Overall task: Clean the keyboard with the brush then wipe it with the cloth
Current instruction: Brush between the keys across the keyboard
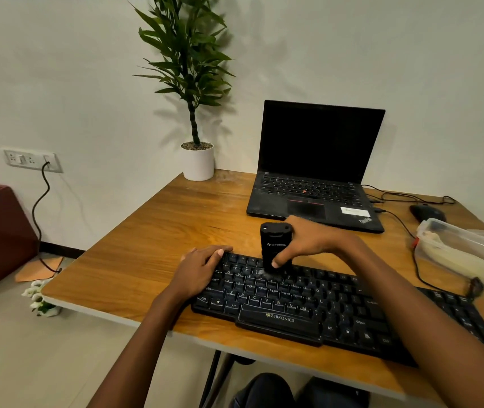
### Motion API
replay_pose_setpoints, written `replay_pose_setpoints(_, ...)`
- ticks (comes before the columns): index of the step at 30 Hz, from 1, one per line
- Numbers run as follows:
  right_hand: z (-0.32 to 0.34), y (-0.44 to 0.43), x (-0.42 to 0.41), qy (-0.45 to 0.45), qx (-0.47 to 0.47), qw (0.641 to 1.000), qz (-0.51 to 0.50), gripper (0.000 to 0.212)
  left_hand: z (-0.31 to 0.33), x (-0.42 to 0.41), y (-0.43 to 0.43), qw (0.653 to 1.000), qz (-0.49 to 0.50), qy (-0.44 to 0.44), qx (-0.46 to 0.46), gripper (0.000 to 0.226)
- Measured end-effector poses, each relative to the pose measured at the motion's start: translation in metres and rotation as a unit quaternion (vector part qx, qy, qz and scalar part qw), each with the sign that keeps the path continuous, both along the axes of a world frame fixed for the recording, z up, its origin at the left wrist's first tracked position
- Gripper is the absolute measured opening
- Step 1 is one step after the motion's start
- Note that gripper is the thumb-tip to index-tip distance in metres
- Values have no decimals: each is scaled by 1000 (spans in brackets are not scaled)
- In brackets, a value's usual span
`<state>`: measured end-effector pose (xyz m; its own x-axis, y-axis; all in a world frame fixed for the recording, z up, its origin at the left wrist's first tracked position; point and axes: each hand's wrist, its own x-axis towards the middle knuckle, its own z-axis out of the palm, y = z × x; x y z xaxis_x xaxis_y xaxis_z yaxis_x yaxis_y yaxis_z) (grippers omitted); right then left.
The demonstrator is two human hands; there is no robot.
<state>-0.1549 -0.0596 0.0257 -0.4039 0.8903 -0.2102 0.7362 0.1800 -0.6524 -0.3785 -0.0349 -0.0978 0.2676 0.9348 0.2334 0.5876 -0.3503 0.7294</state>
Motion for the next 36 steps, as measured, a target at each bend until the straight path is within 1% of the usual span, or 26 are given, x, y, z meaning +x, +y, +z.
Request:
replay_pose_setpoints(2,6,0,-1,3,3,1000,6,22,-1,-1,0,1000,0,-3,0,53)
replay_pose_setpoints(4,3,-1,-1,28,-2,1000,-12,33,-1,-1,0,1000,1,-7,0,52)
replay_pose_setpoints(6,-1,-2,-1,33,-19,999,-26,42,0,0,0,1000,0,-5,-1,53)
replay_pose_setpoints(9,-1,1,-3,28,-9,999,-26,36,-1,0,0,1000,1,-3,-6,53)
replay_pose_setpoints(12,0,-2,-6,79,-1,996,-38,34,-2,-1,1,1000,-2,-15,-9,51)
replay_pose_setpoints(16,-1,-1,-12,64,15,997,-35,30,-1,-1,1,1000,-1,-6,-7,50)
replay_pose_setpoints(18,2,0,-13,72,27,996,-39,29,-3,-2,2,1000,-3,-21,-10,47)
replay_pose_setpoints(19,1,-1,-11,78,18,996,-37,28,-5,-2,2,1000,-3,-27,-13,47)
replay_pose_setpoints(20,2,-3,-11,75,14,997,-28,28,-5,-2,3,999,-2,-28,-14,47)
replay_pose_setpoints(22,1,-2,-14,56,17,998,-13,40,-5,-2,4,1000,0,-25,-15,48)
replay_pose_setpoints(23,1,-1,-12,55,24,998,-13,37,-4,-1,3,1000,-1,-26,-16,48)
replay_pose_setpoints(25,4,-3,-15,64,47,997,-9,22,-3,-1,2,1000,-2,-27,-16,49)
replay_pose_setpoints(26,5,-6,-15,72,38,997,-4,22,-4,0,2,1000,-2,-27,-13,49)
replay_pose_setpoints(28,2,-5,-17,73,22,997,-3,32,-4,-1,3,1000,-1,-23,-8,49)
replay_pose_setpoints(31,-4,3,-23,60,38,997,-6,24,-6,-2,4,1000,-3,-19,-9,48)
replay_pose_setpoints(33,-9,11,-25,66,53,996,-4,27,-7,-2,5,1000,-2,-20,-7,48)
replay_pose_setpoints(36,-12,15,-25,62,42,997,9,29,-4,-1,4,1000,3,-25,-2,48)
